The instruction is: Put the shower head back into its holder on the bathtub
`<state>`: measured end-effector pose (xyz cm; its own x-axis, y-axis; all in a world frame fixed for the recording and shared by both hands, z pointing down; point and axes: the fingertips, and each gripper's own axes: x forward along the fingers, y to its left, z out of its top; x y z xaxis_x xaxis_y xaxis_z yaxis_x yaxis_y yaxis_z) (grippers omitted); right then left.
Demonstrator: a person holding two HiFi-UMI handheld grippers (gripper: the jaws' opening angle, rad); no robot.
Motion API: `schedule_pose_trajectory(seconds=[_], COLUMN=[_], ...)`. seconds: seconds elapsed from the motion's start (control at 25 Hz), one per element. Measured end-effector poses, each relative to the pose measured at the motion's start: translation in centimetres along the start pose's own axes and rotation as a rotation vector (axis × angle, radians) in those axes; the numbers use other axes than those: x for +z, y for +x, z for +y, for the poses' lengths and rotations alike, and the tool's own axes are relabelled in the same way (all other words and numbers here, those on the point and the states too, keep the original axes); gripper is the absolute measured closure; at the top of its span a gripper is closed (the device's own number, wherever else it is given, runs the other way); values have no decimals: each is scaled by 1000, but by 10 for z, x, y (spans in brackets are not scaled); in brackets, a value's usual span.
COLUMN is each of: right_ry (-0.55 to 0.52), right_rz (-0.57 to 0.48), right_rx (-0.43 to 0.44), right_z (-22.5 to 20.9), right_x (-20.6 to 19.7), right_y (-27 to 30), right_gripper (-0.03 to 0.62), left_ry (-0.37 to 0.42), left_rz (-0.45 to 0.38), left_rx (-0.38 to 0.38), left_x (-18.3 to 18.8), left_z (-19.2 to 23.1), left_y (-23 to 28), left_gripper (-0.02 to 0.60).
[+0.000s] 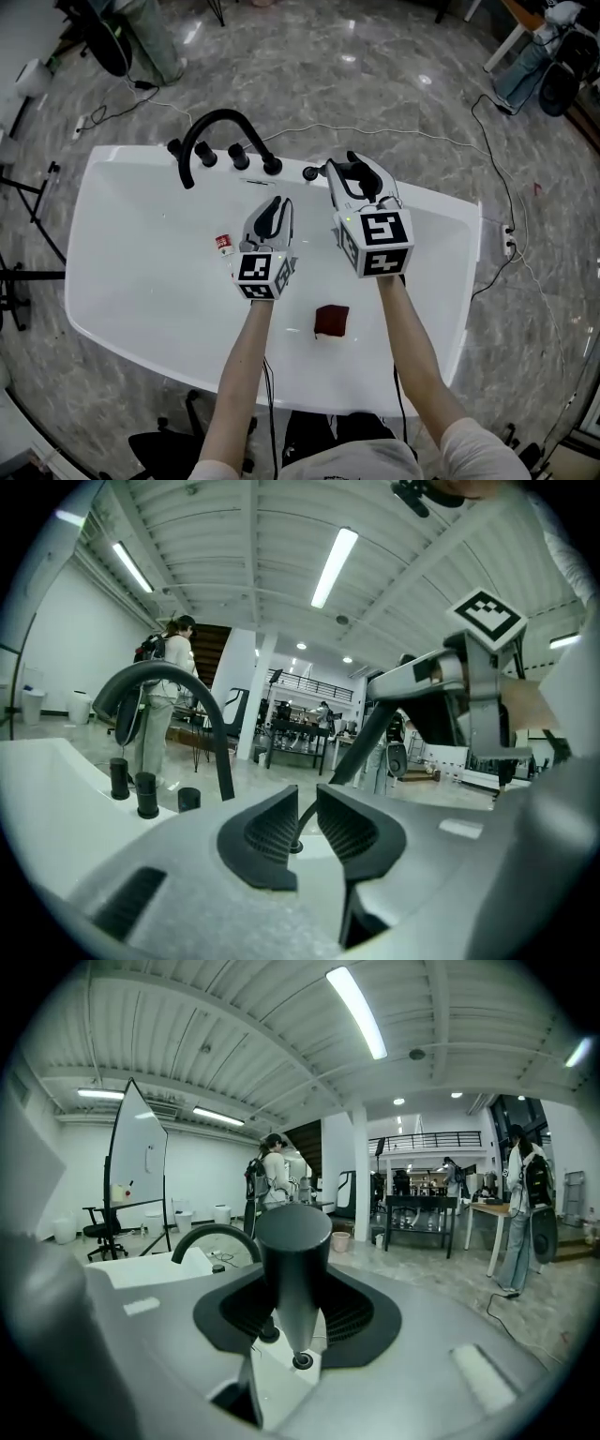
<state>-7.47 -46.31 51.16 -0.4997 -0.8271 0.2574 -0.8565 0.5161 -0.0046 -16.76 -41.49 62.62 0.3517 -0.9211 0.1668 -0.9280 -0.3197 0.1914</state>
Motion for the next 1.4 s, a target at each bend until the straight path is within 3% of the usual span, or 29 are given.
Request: schedule_pose_trajectory(seconds=[0.28,0.56,0.88,1.12,1.28,1.4], right_ry=[4,14,19,-67,17,16], right_rz=[60,143,140,243,248,305], right_rx=[-10,4,-24,-13,-44,-39], right_z=[-2,-6,-9,0,-10,-8], right_x=[-50,-114,-110,-133,-139,-142], right_y=[49,111,156,166,167,169], right_gripper=[453,453,453,453,453,453], left_ry=[39,20,-8,-15,-26,-57], left_rz=[63,116,166,137,124,129], left_rx=[2,25,86,92,100,123], left_x=[-30,-74,-107,-95,-88,-89], left_z=[-3,4,34,38,44,46], left_y=[-17,-47,-74,-81,-84,-89], left_gripper=[583,583,583,583,583,583])
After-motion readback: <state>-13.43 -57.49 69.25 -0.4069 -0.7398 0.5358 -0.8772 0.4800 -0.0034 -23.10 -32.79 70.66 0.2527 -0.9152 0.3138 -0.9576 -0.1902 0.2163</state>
